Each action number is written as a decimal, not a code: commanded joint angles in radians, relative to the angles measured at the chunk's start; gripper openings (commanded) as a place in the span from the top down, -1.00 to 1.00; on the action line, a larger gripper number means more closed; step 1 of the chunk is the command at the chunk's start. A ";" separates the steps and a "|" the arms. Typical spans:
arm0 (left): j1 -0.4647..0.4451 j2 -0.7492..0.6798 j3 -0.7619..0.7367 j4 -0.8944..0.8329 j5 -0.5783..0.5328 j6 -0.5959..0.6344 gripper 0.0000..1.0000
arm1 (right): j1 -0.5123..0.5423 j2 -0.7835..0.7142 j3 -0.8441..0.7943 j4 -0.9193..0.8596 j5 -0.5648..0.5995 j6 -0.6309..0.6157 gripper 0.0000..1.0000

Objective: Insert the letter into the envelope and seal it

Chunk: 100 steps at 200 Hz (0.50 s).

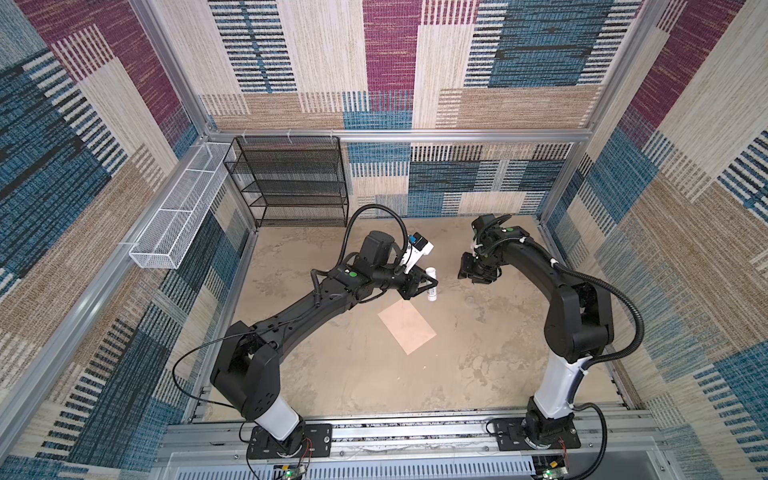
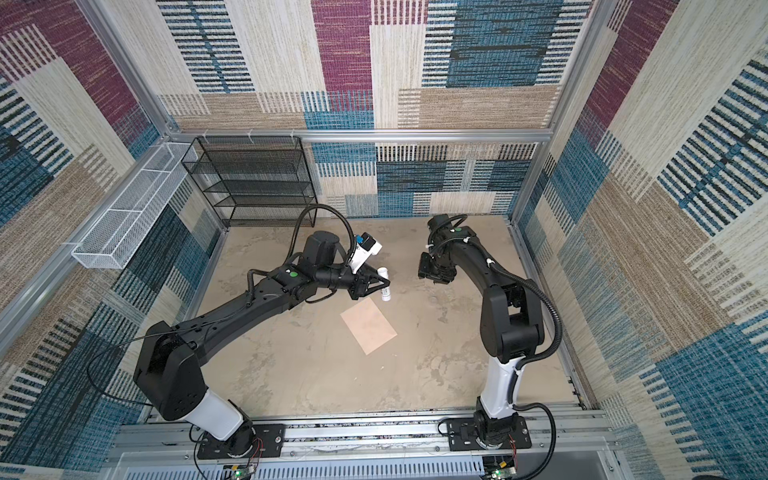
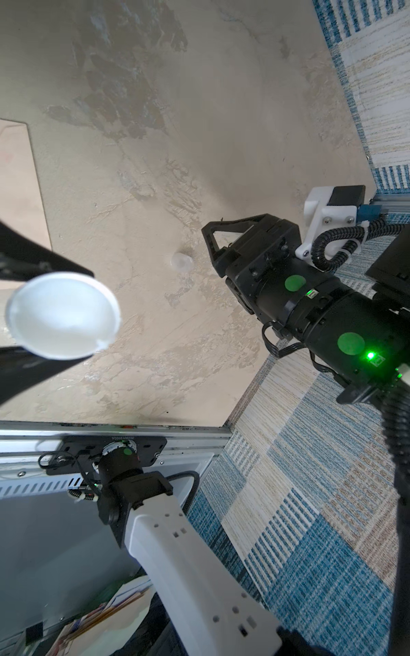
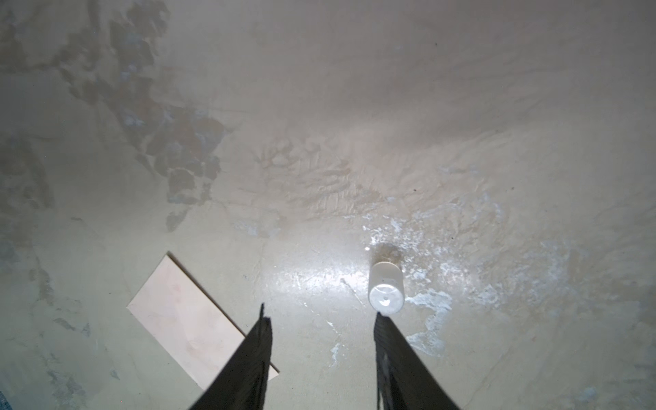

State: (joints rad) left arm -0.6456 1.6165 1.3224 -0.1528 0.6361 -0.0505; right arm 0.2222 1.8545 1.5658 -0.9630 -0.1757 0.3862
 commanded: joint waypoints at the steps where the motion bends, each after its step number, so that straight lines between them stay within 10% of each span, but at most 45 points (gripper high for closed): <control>1: 0.015 0.022 0.042 -0.009 0.034 -0.032 1.00 | 0.000 -0.060 -0.039 0.116 -0.083 -0.052 -0.01; 100: 0.028 0.124 0.035 0.155 0.086 -0.195 1.00 | 0.083 -0.429 -0.461 0.541 -0.272 -0.076 -0.02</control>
State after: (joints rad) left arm -0.6163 1.7500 1.3907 -0.0990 0.7155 -0.1524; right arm 0.2874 1.5143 1.1904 -0.5606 -0.4206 0.2993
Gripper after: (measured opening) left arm 0.279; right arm 0.501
